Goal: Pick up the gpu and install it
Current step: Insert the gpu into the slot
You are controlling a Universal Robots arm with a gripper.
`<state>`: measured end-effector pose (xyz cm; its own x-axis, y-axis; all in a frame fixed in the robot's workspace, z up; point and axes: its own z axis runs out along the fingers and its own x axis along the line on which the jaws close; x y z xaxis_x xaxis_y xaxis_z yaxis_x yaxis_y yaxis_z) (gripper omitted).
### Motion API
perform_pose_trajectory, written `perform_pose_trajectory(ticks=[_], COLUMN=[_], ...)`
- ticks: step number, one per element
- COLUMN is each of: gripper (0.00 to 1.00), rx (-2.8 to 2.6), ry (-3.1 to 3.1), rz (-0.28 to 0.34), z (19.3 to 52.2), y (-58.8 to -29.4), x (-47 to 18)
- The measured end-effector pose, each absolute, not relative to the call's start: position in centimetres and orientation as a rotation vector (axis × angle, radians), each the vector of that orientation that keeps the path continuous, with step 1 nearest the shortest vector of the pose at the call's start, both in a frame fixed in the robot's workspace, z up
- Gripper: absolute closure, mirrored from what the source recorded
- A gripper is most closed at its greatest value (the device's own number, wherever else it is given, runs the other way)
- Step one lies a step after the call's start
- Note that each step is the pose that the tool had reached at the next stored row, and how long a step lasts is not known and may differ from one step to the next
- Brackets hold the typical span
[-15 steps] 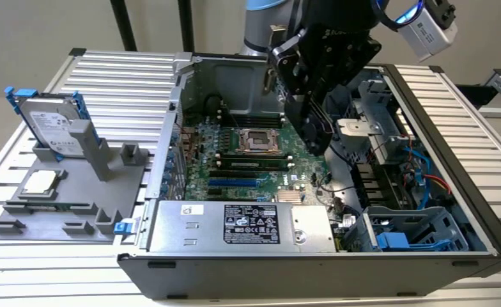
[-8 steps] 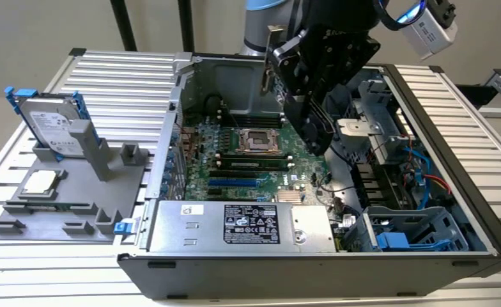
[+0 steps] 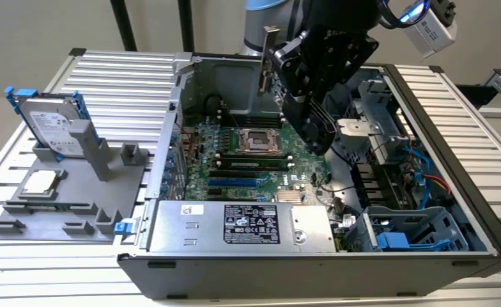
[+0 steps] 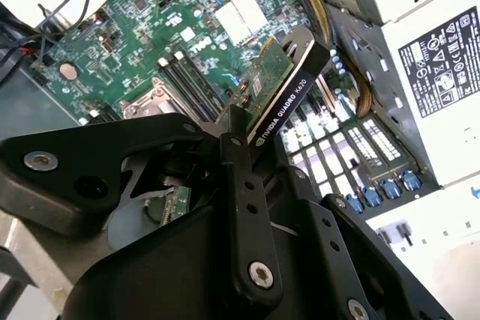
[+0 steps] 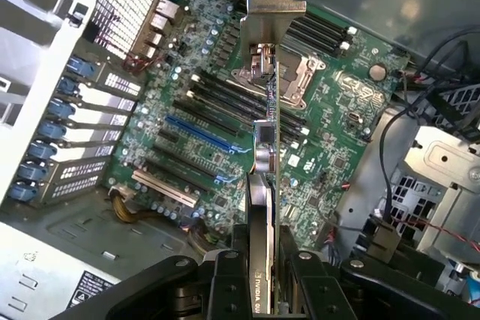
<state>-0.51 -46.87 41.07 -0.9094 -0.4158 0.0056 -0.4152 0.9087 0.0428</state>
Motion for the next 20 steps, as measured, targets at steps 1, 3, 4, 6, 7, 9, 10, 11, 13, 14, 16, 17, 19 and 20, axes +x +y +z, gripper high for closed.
perform_pose_trajectory(ticks=[1,3,4,6,7,9,10,11,13,14,16,17,19,20], gripper=[1.00,1.00,1.00,1.00,1.00,1.00,1.00,1.00,1.00,1.00,1.00,1.00,1.00,1.00], rx=[0.673,0.689,0.697,0.713,0.721,0.737,0.745,0.754,0.770,0.778,0.795,0.804,0.823,0.833], ry=[-3.053,-3.049,-3.047,-3.043,-3.041,-3.037,-3.035,-3.033,-3.029,-3.026,-3.022,-3.019,-3.014,-3.011], rz=[-0.064,-0.063,-0.063,-0.063,-0.063,-0.063,-0.063,-0.063,-0.062,-0.062,-0.062,-0.062,-0.062,-0.062], z=[41.07,41.07,41.07,41.07,41.07,41.07,41.07,41.07,41.07,41.07,41.07,41.07,41.07,41.07], y=[-46.87,-46.87,-46.87,-46.87,-46.87,-46.87,-46.87,-46.87,-46.87,-46.87,-46.87,-46.87,-46.87,-46.87], x=[-0.51,-0.51,-0.51,-0.51,-0.51,-0.51,-0.51,-0.51,-0.51,-0.51,-0.51,-0.51,-0.51,-0.51])
